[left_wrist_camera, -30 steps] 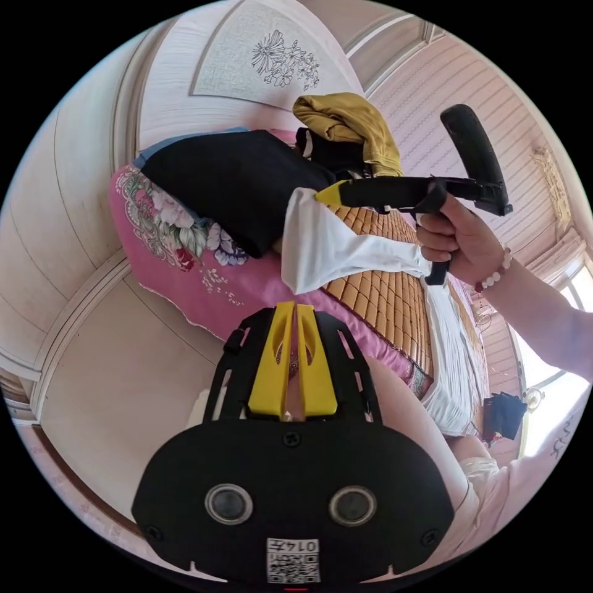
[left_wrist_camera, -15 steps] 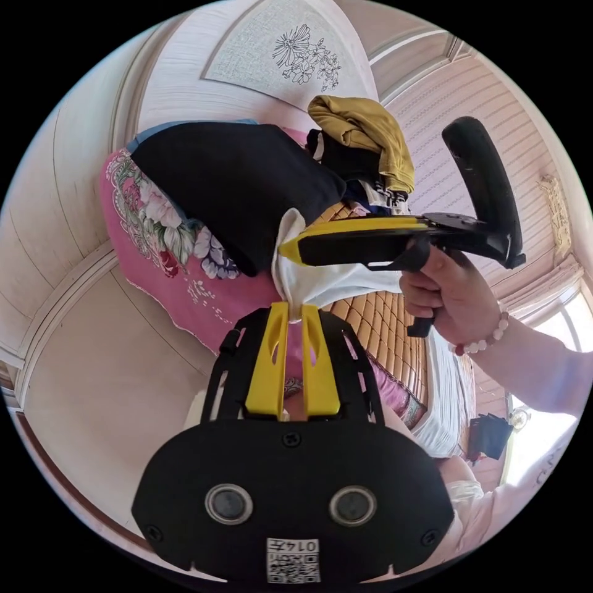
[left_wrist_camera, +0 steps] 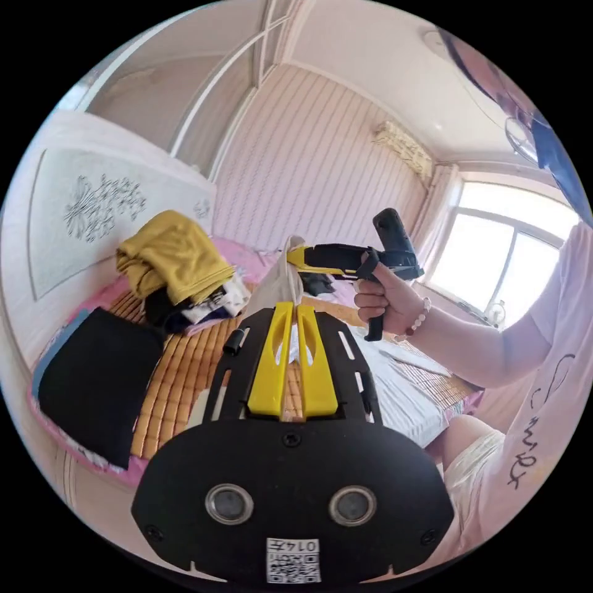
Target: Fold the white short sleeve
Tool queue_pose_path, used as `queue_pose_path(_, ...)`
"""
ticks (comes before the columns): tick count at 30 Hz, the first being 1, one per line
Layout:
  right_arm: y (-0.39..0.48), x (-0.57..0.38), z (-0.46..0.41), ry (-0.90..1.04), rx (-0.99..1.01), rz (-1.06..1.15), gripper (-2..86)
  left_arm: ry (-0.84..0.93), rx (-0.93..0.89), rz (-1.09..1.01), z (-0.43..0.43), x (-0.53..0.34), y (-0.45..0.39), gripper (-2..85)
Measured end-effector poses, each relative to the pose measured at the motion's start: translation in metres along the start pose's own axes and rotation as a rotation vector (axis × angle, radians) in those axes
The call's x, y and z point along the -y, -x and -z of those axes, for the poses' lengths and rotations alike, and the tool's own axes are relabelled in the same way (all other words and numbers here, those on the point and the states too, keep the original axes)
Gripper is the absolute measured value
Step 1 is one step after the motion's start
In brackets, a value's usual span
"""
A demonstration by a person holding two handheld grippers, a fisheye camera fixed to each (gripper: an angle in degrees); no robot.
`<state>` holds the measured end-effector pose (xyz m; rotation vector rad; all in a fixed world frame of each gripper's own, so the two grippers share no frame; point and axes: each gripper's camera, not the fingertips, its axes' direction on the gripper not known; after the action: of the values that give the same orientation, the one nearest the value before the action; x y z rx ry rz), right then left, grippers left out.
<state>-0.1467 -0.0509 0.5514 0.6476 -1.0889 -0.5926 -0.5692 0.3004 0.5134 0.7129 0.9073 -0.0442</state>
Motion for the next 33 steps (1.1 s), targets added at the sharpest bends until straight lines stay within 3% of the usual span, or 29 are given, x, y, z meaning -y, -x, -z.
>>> queue_pose_path(4, 0.023, -0.056, 0.185, -0.203, -0.228, -0.025, 0.8, -0.021, -0.277, -0.211, -0.050, 0.038, -0.100, 1.1)
queue_pose_path(8, 0.024, -0.147, 0.283, -0.185, -0.491, -0.285, 2.4, 0.176, -0.460, -0.261, -0.105, 0.013, -0.160, 5.1)
queue_pose_path(10, -0.001, -0.225, 0.310, -0.064, -0.661, -0.539, 5.1, 0.323, -0.453, -0.249, -0.132, -0.010, -0.169, 5.4)
queue_pose_path(13, -0.035, -0.289, 0.325, 0.058, -0.673, -0.788, 7.7, 0.529, -0.396, -0.229, -0.170, -0.045, -0.169, 5.5)
queue_pose_path(15, -0.047, -0.296, 0.327, 0.044, -0.634, -0.828, 8.4, 0.612, -0.348, -0.223, -0.189, -0.056, -0.165, 5.4)
queue_pose_path(20, -0.080, -0.233, 0.300, 0.060, -0.560, -0.647, 8.7, 0.697, -0.145, -0.315, -0.245, -0.054, -0.151, 5.5)
queue_pose_path(27, -0.168, -0.046, 0.183, 0.209, -0.453, -0.259, 10.0, 0.719, -0.013, -0.421, -0.326, -0.029, -0.145, 5.8)
queue_pose_path(33, -0.254, 0.056, 0.106, 0.240, -0.426, -0.308, 10.9, 0.752, 0.007, -0.519, -0.382, -0.030, -0.157, 5.5)
